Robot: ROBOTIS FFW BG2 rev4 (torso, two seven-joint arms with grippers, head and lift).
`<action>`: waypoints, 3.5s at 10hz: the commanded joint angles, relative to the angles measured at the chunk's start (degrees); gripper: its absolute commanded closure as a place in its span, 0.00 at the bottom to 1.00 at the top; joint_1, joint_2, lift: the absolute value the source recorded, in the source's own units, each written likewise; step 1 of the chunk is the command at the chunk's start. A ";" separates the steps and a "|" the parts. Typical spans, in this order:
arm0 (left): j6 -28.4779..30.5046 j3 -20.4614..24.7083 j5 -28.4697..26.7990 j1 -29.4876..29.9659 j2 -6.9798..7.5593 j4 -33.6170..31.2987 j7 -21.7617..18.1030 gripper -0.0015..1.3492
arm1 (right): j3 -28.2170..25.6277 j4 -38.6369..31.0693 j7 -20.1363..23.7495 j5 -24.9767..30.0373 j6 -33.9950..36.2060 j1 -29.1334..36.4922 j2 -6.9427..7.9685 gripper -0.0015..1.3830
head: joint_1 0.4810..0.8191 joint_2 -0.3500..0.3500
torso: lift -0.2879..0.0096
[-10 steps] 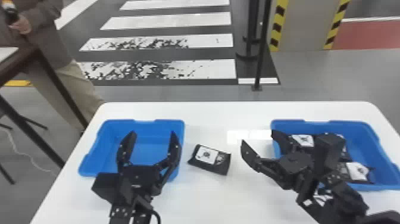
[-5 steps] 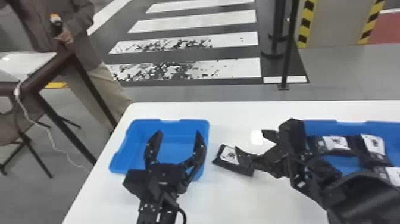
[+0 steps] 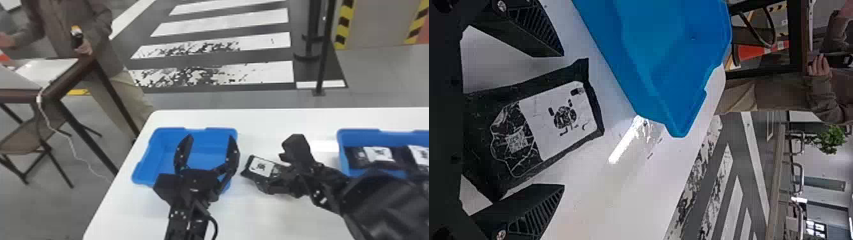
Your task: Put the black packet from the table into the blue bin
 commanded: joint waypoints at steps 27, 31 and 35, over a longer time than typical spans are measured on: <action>-1.83 1.41 0.42 2.14 -0.17 0.48 -0.44 0.08 | -48.17 -45.52 0.08 2.76 -22.64 47.70 2.50 0.09 | 0.63 0.45 | 0.60; -1.97 1.98 0.42 2.56 -0.26 0.20 -0.44 0.08 | -48.63 -44.40 2.72 -2.04 -27.42 53.75 2.32 0.09 | 0.63 0.49 | 0.60; -1.83 1.98 0.42 2.56 -0.26 0.20 -0.44 0.08 | -48.63 -44.12 2.72 -1.47 -27.28 53.47 2.50 0.09 | 0.63 0.48 | 0.60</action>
